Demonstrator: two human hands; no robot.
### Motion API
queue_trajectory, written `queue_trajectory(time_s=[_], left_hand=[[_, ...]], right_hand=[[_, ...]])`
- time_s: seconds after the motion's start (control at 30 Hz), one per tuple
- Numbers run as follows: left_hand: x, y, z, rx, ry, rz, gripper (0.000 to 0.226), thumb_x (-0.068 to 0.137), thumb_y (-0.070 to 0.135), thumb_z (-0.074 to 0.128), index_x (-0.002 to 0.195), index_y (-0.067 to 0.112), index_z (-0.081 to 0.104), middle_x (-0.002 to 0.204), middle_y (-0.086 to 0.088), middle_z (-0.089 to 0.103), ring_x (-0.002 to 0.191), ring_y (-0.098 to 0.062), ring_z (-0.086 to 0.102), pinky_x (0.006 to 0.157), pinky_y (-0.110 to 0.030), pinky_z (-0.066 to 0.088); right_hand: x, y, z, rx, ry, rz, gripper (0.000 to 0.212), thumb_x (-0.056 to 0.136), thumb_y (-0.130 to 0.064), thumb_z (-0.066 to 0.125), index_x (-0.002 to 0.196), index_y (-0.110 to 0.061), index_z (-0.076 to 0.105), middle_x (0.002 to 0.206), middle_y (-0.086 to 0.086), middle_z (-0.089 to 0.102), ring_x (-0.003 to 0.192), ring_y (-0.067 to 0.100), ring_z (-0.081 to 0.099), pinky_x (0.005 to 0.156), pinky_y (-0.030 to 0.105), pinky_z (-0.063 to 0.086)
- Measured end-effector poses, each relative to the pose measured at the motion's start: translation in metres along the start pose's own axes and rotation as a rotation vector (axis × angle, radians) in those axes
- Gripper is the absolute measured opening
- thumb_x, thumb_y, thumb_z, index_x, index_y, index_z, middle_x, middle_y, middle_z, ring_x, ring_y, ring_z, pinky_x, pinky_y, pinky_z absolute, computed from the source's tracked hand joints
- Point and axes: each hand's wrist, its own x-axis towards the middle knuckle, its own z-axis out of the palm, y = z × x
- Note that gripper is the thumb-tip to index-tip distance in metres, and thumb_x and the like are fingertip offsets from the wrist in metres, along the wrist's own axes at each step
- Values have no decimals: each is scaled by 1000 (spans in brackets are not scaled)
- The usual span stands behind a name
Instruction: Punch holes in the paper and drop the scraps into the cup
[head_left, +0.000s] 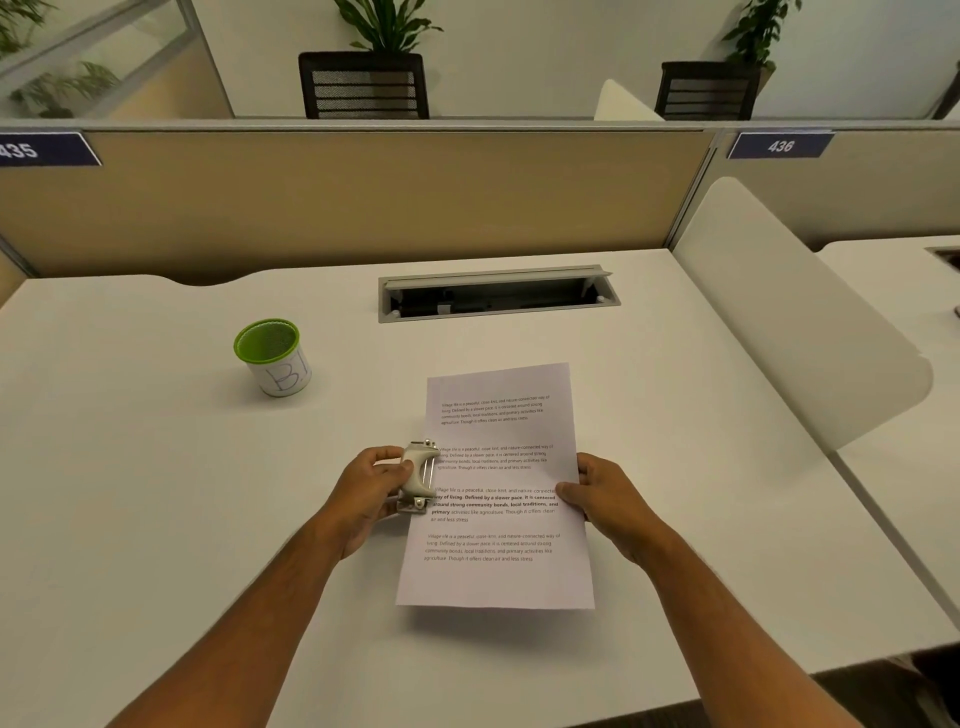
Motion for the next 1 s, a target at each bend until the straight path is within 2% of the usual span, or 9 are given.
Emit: queue_trajectory(time_s=[0.17,0.33,0.47,0.57,0.63,0.73,0.87,1.0], left_hand=[[3,-2,2,-40,3,-33,36,94,10,63,129,7,54,116,-22,68,94,-34,68,92,-51,54],[6,-4,5,-95,45,-37,27,90,-1,64,118,-1,66,100,-19,74,83,-30,71,78,-44,60],[10,2,9,-151,56,-35,32,88,-5,64,120,-5,64,110,-22,71,91,-31,68,88,-49,56],[8,7,10,-175,-3,-65,29,90,-4,61,119,-4,64,103,-19,72,84,-27,70,68,-38,63],[5,9,11,-193,-56,-90,26,90,-1,62,116,-3,65,94,-18,74,75,-25,73,56,-33,60],[4,8,14,-214,-53,-86,25,90,3,65,115,1,64,92,-18,73,70,-25,72,54,-34,59],[6,6,16,-194,-1,-65,24,90,5,66,113,9,61,90,-16,71,72,-27,68,62,-37,57],[5,10,18,-97,61,-27,9,93,6,62,98,12,63,91,-17,68,70,-26,65,59,-34,54]], right_hand=[[0,-1,-4,-6,-11,-7,34,94,-3,54,112,-29,63,102,-12,79,91,17,77,67,26,62],[0,-1,-7,-3,-14,-14,35,93,-3,55,115,-27,64,108,-8,78,93,18,77,70,28,62],[0,0,-11,10,-4,-17,35,92,-3,55,118,-26,64,110,-8,77,94,18,77,71,28,62],[1,1,-14,9,7,-13,34,94,-3,55,119,-24,63,111,-7,77,93,18,77,70,28,62],[1,1,-14,3,10,-9,33,94,-4,55,117,-26,63,110,-8,77,92,17,77,69,27,62],[3,0,-13,7,13,-5,34,94,-3,55,113,-28,64,106,-11,78,91,17,77,66,26,61],[5,3,-14,9,29,2,32,93,-3,55,113,-26,65,105,-10,78,91,17,77,66,25,62],[6,6,-16,-2,61,-1,30,93,-5,55,112,-25,64,106,-9,78,88,16,77,63,24,61]])
